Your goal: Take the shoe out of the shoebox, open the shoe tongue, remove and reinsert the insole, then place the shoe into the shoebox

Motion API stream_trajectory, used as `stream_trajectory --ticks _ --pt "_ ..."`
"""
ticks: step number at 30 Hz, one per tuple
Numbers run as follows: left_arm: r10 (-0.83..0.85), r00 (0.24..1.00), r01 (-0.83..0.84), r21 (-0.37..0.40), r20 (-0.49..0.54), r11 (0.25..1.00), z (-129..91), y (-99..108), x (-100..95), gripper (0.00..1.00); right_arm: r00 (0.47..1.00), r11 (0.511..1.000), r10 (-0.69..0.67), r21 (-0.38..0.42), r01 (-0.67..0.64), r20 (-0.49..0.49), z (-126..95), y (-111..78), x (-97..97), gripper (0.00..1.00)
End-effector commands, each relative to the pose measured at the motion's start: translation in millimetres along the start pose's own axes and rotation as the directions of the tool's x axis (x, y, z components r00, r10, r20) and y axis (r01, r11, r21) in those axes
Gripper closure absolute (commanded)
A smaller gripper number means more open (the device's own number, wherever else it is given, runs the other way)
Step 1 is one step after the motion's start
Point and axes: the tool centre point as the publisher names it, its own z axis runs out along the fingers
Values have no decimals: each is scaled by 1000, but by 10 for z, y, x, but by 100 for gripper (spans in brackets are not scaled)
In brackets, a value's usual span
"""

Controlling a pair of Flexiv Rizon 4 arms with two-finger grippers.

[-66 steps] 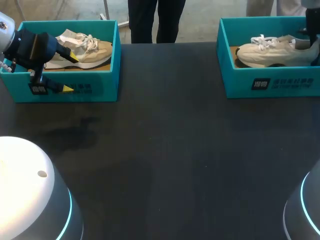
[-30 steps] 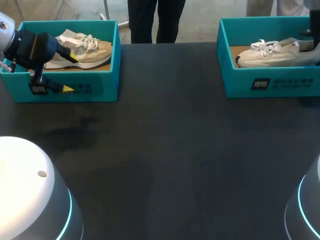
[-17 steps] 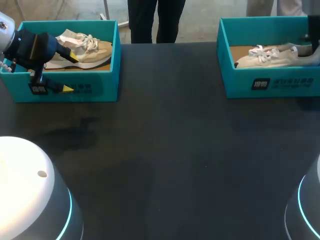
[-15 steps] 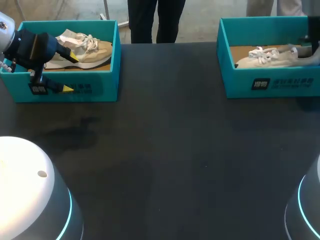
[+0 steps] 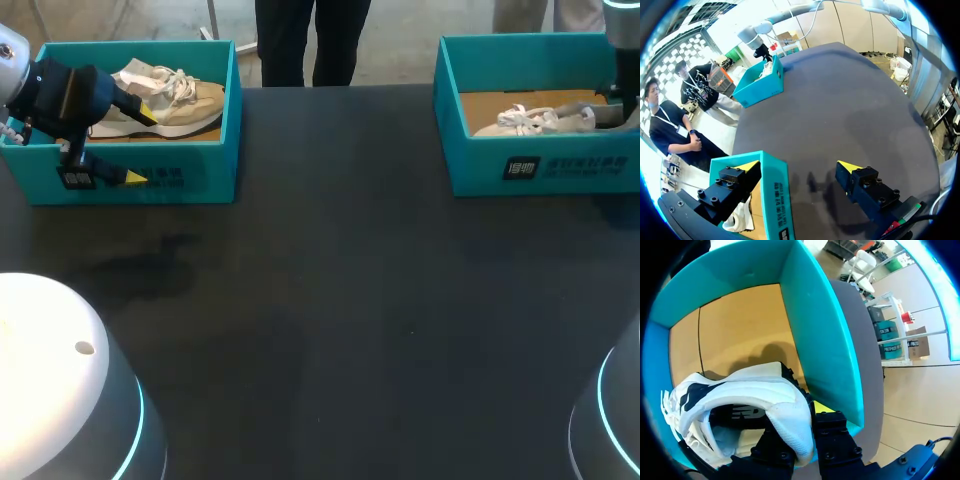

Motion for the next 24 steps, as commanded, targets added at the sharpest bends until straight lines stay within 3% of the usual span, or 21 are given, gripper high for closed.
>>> stream_trajectory --ticks 1,19,22,24 --pt "0 1000 0 -3 -1 1000 -5 -5 6 0 1000 1000 -3 0 3 0 55 4 11 100" --pt "0 1000 0 -3 -1 1000 -5 -5 6 0 1000 1000 4 15 -4 10 227 44 41 99" --pt "0 1000 0 -3 -1 1000 -5 -5 6 0 1000 1000 5 16 -5 11 221 46 38 69" --pt "0 1000 0 -3 -1 1000 -5 -5 6 0 1000 1000 4 15 -4 12 195 40 32 61"
